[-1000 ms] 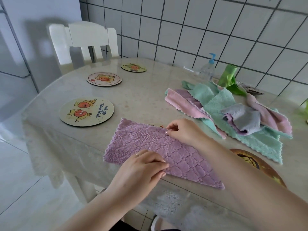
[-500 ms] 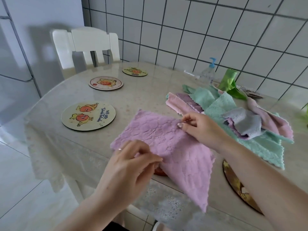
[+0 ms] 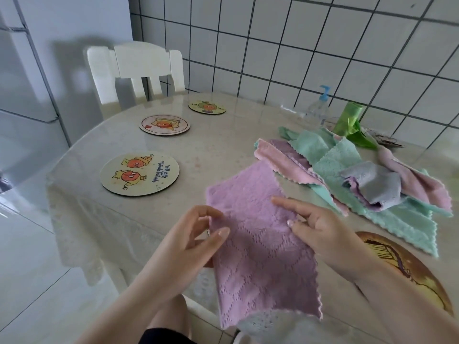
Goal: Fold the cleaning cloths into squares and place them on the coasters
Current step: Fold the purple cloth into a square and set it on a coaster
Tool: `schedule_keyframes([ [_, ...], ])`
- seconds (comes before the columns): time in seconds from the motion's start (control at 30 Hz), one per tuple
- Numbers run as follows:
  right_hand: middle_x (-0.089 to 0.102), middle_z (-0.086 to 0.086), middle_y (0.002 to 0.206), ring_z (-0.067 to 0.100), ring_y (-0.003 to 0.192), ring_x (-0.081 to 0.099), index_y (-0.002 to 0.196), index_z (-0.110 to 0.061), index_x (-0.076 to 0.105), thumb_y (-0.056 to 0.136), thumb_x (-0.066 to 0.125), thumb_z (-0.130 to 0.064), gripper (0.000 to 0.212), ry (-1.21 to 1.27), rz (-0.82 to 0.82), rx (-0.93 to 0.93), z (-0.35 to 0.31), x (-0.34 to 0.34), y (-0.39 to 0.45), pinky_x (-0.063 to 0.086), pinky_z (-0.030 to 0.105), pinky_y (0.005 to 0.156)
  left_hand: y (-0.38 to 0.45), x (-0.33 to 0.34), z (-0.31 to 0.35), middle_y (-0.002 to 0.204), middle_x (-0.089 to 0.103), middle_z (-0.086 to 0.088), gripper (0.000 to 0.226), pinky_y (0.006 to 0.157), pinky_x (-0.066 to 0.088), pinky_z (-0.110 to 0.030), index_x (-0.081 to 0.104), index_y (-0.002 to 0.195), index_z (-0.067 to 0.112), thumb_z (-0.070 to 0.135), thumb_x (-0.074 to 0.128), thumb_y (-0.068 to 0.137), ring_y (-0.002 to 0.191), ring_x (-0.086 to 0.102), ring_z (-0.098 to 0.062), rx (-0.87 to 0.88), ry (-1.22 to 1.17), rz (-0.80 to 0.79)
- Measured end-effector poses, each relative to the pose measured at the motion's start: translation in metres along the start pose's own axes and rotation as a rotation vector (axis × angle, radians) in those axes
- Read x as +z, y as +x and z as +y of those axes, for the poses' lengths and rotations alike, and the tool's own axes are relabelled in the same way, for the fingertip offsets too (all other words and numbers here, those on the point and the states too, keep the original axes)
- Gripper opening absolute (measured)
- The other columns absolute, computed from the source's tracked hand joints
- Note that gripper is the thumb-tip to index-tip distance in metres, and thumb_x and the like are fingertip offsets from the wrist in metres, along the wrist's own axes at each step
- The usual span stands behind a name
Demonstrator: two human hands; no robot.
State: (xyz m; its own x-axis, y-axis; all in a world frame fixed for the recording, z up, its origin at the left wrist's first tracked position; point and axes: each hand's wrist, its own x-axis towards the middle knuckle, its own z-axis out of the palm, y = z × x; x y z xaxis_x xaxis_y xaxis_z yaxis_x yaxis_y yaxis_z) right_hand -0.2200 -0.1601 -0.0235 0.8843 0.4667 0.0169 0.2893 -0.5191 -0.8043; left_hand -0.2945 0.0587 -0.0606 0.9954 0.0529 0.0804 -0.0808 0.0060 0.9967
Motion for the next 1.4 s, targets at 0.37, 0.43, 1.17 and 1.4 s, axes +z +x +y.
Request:
schedule_keyframes([
  [0.37,0.054,0.019,0.125,0.042,0.115,0.046,0.123,-0.05,0.044,0.09,0.052,-0.021,0.045,0.034,-0.016,0.14,0.036,0.03,-0.002,0.034,0.057,0.1,0.021,-0.019,0.003,0.111,0.064,0.018,0.049,0.061,0.057,-0.028,0.043,0.125,0.046,0.015,0.056,0.09,0.081,0.07,-0.013,-0.098,0.313,-0.214],
  [0.43,0.052,-0.008,0.133,0.028,0.119,0.051,0.133,-0.042,0.039,0.092,0.053,-0.024,0.047,0.017,-0.027,0.137,0.034,0.03,-0.005,0.038,0.044,0.103,0.015,-0.02,0.0,0.111,0.055,0.031,0.048,0.062,0.056,-0.022,0.04,0.111,0.054,0.013,0.054,0.091,0.084,0.069,-0.006,-0.065,0.266,-0.178],
  [1.17,0.057,-0.006,0.121,0.012,0.102,0.049,0.117,-0.023,0.061,0.064,0.074,0.003,0.061,-0.735,0.114,-0.533,0.048,0.031,-0.038,0.047,0.034,0.083,0.004,-0.05,-0.077,0.136,0.049,0.005,0.043,0.096,0.038,-0.041,0.049,0.128,0.031,0.025,0.055,0.086,0.125,0.042,-0.021,0.844,1.249,-0.016],
  [1.4,0.058,-0.007,0.127,0.008,0.122,0.048,0.124,-0.029,0.051,0.073,0.056,0.003,0.061,-0.747,-0.043,-0.596,0.051,0.03,-0.034,0.031,0.037,0.108,0.011,-0.053,-0.065,0.141,0.045,0.003,0.038,0.11,0.029,-0.047,0.046,0.134,0.021,0.022,0.046,0.096,0.135,0.035,-0.016,1.009,1.207,-0.344],
])
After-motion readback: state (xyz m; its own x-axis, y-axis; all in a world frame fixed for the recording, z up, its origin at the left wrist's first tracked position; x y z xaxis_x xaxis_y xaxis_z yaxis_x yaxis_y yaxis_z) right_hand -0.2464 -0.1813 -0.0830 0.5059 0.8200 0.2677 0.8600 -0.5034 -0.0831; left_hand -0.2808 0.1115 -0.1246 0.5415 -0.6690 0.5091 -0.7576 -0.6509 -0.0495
